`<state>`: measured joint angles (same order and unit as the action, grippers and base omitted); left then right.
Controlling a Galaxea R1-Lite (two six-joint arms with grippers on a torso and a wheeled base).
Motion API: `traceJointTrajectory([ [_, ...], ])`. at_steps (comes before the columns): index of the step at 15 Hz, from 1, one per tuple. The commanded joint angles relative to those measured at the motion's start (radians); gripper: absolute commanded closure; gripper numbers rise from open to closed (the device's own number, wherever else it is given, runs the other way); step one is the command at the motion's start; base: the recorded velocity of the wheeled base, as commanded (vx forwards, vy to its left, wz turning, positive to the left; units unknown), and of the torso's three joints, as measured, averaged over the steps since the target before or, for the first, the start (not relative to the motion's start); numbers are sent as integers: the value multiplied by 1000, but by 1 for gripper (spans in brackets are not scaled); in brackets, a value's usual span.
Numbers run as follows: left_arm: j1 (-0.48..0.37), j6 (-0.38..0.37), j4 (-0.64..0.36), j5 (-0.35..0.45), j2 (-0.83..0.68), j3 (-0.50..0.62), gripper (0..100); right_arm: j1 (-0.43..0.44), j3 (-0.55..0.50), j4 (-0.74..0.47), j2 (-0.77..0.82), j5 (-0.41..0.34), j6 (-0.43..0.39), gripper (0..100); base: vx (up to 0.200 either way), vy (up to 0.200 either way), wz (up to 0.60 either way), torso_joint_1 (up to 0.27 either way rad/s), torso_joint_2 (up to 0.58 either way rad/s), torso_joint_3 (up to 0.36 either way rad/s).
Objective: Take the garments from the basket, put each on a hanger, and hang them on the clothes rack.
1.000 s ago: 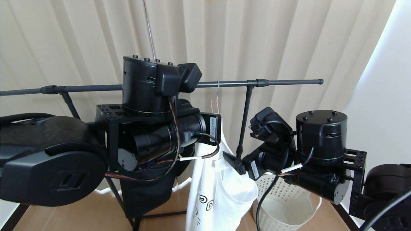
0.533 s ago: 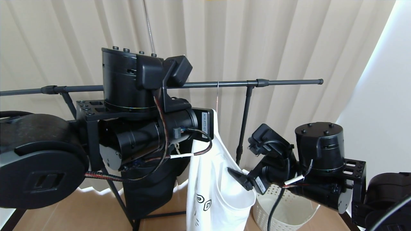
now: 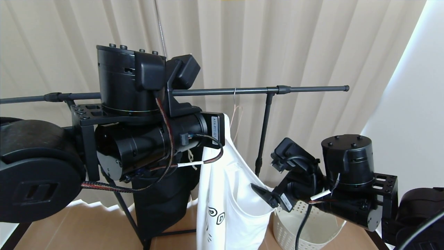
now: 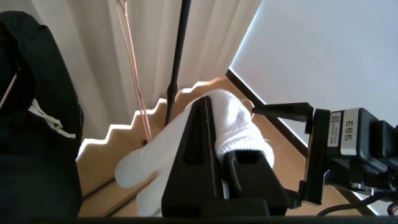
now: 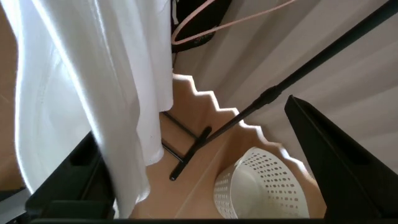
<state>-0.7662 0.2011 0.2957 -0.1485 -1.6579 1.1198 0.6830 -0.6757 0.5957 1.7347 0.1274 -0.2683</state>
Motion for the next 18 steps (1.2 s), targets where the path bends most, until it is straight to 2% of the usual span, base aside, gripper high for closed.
traceJointTrajectory([
  [1,1,0,2,0,4,-14,100,-13,10,3,-3,1,-19,0,0,0,0,0,0,0],
  [3,1,0,2,1,7,-25,100,-13,8,3,-1,0,-17,0,0,0,0,0,0,0],
  [4,1,0,3,1,7,-29,100,-13,1,3,3,0,-17,100,0,0,0,0,0,0],
  [6,1,0,2,1,17,-34,100,-22,-2,4,3,1,-17,100,0,0,0,0,0,0],
  [11,10,-5,-4,7,-10,-89,100,-163,-21,3,-75,3,-28,100,0,0,0,0,0,0],
  [18,-30,-6,-1,1,-141,-144,100,-232,-28,1,-121,3,-55,100,0,0,0,0,0,0],
])
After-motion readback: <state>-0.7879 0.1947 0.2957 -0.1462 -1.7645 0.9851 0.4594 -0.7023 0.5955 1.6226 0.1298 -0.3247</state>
